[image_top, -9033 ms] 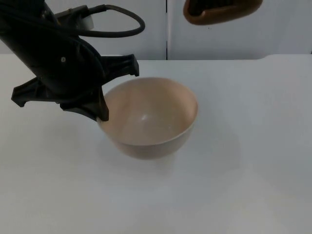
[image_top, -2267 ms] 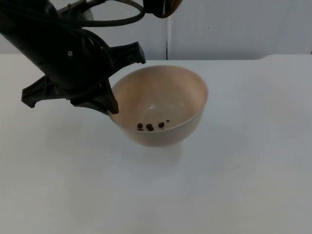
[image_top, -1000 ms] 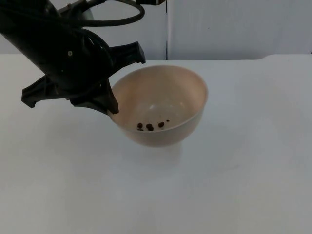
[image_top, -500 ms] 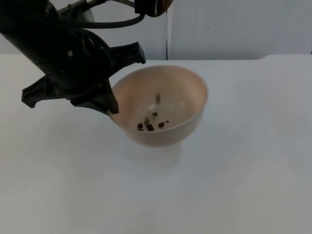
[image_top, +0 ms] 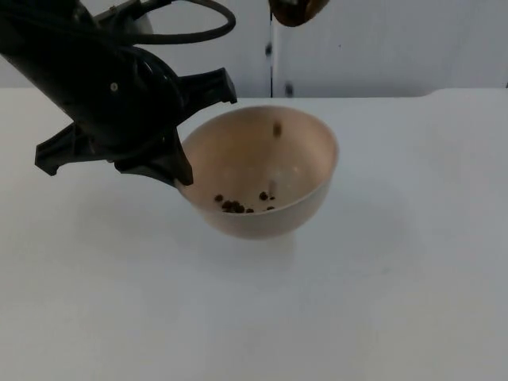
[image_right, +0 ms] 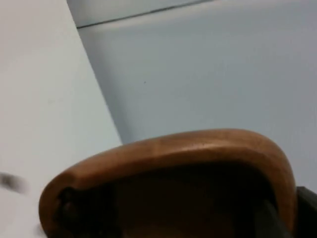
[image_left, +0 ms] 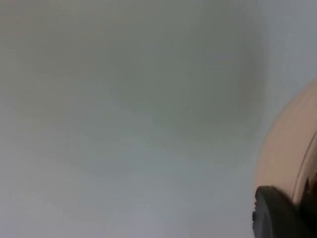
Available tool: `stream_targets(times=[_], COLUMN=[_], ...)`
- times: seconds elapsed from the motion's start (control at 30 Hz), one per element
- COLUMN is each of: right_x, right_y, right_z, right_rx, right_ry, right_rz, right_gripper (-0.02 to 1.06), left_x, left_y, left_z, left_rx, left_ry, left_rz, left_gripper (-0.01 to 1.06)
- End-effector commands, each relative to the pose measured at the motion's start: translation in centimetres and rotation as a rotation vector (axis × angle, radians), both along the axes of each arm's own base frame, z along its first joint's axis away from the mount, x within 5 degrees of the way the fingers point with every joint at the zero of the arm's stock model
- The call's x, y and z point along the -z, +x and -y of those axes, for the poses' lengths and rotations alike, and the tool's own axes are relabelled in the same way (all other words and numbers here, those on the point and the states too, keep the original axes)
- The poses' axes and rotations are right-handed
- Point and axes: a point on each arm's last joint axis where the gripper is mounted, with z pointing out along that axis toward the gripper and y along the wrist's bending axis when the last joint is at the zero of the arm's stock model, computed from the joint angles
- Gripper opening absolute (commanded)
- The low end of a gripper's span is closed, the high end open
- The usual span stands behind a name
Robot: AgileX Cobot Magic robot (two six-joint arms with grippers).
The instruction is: Pick up the bowl with the left hand and pour the coffee beans from the cup into the bowl with the right hand.
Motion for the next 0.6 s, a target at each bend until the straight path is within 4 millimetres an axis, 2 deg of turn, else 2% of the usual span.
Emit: stream_targets(times=[0.0,0.23,0.57], right_x=[-0.85,-0.27,-0.01], right_y=[-0.1,0.05,-0.07], right_z=[0.93,1.07,0.97], right_rx=[0.023,0.029,0.029], right_ry=[0.074,0.177,0.199], right_rz=[-0.042,-0.141,-0.176], right_gripper=[0.0,0.0,0.0], left_x=[-0.24,-0.24,-0.22], left_y=[0.02,0.02,-0.01], left_z=[-0.05,-0.05,-0.07], left_rx=[-0.019,-0.018,-0.015], left_ry=[-0.018,-0.017,-0.014], left_rz=[0.005,0.004,0.002], left_gripper=[0.0,0.0,0.0])
